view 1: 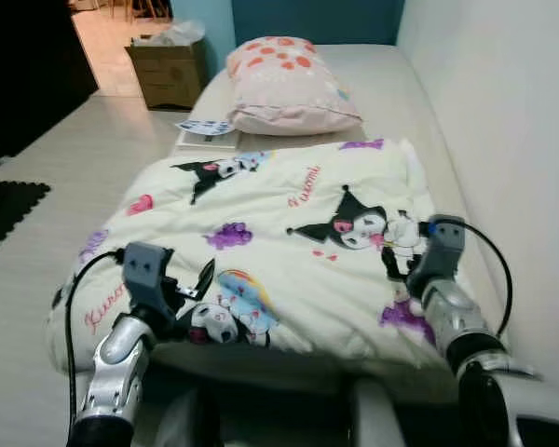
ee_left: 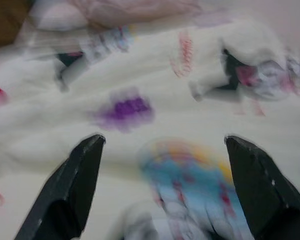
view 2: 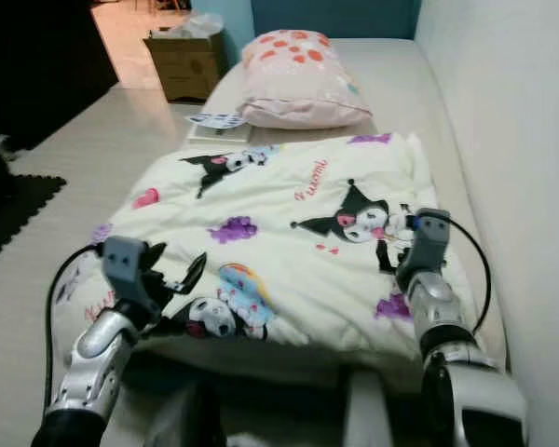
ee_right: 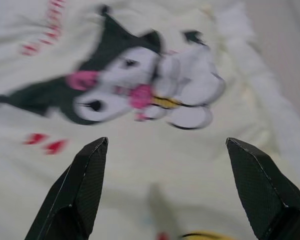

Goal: Clean up the room

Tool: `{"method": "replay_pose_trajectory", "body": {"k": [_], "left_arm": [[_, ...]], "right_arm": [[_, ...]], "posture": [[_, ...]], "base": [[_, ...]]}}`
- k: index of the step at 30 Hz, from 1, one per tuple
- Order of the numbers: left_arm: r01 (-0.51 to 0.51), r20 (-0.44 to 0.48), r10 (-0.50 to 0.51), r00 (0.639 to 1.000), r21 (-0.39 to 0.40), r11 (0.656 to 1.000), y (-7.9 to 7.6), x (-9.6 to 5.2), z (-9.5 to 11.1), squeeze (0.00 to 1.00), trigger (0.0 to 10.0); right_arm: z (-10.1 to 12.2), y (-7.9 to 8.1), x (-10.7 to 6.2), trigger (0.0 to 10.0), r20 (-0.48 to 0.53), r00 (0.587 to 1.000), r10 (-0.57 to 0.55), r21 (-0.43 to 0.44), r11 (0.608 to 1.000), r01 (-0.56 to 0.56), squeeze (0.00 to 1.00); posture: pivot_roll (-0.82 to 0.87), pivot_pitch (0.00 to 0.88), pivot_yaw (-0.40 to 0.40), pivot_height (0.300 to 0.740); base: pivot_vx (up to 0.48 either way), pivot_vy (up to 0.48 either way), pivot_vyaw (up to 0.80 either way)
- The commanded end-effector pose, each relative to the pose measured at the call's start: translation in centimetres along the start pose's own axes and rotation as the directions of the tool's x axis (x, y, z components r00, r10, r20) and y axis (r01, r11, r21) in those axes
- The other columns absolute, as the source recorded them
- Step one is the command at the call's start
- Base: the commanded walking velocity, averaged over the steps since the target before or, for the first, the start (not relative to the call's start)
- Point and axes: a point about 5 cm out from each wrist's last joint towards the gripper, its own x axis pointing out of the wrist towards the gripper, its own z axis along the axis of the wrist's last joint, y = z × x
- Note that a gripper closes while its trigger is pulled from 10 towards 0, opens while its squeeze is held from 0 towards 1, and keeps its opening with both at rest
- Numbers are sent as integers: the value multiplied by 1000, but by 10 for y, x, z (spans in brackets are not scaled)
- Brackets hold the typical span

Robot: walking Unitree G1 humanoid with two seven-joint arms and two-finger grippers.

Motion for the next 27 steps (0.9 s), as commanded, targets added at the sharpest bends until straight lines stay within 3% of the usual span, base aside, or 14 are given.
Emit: {"method": "replay_pose_trajectory", "body": {"k": [1,4,10,13,18,22,24,27], "left_arm": [[15,-22,-15,1000,-3,1000,-4,-7,3,0,10000],[20,-22,-20,1000,-2,1000,-6,-12,7,0,10000],[24,2,-24,1000,22,999,-8,-22,37,0,10000],[24,2,-24,1000,22,999,-8,-22,37,0,10000],[27,28,-28,999,44,999,-10,-26,58,0,10000],[33,24,-34,999,56,998,-14,-31,65,0,10000],[36,14,-37,999,64,997,-17,-36,68,0,10000],[36,14,-37,999,64,997,-17,-36,68,0,10000]], "right_arm": [[6,0,2,10000,-13,1000,-2,-24,1000,1,0],[12,-2,3,10000,0,1000,-5,-30,1000,5,0],[57,-13,7,10000,105,994,-11,-34,999,15,0],[57,-13,7,10000,105,994,-11,-34,999,15,0],[78,-14,8,10000,157,988,-4,-57,998,13,0],[91,-19,7,10000,172,985,-24,-114,993,44,0],[99,-32,5,10000,172,982,-81,-192,975,114,0],[99,-32,5,10000,172,982,-81,-192,975,114,0]], "posture": [[123,296,64,485],[132,307,66,480],[173,379,78,455],[173,379,78,455],[197,412,81,440],[209,438,80,430],[222,451,80,426],[222,451,80,426]], "base": [[0,0,0],[0,0,0],[0,0,0],[0,0,0],[0,0,0],[0,0,0],[0,0,0],[0,0,0]]}}
